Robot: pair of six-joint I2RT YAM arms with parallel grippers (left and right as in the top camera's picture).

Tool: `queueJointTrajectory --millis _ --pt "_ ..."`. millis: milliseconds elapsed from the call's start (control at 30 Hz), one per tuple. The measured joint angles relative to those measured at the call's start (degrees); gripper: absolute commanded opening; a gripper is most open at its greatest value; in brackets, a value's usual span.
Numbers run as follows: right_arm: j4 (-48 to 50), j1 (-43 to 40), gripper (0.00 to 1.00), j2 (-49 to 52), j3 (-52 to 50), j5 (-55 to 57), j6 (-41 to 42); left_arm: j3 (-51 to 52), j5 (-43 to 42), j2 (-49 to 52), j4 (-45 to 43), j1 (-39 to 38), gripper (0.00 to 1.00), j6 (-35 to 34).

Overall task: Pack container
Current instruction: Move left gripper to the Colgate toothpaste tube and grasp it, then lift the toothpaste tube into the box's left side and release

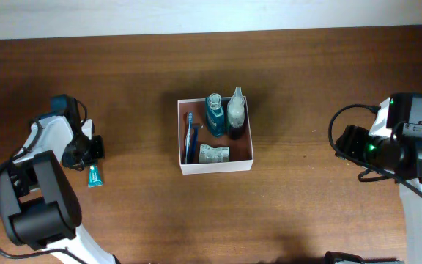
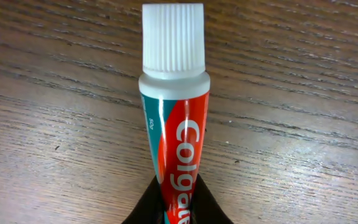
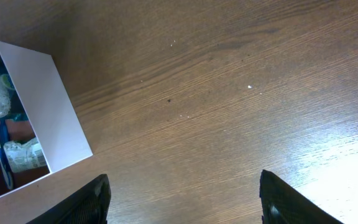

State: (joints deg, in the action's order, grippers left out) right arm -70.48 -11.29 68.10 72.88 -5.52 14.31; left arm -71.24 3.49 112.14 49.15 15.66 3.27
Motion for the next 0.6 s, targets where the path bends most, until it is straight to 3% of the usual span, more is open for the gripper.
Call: queueJointTrajectory --millis 67,333,600 --pt "0.0 0.0 0.69 0.0 0.0 0.0 0.0 -0.1 -0.4 0.0 0.2 0.0 0.01 0.0" --pt "0.0 0.0 0.69 0.0 0.0 0.0 0.0 -1.3 -3.9 -1.9 5.9 -2.0 0.01 -1.9" --pt "0.0 0.0 0.69 0.0 0.0 0.0 0.0 -3.7 -6.6 -20.2 6.0 -15.6 0.01 -4.6"
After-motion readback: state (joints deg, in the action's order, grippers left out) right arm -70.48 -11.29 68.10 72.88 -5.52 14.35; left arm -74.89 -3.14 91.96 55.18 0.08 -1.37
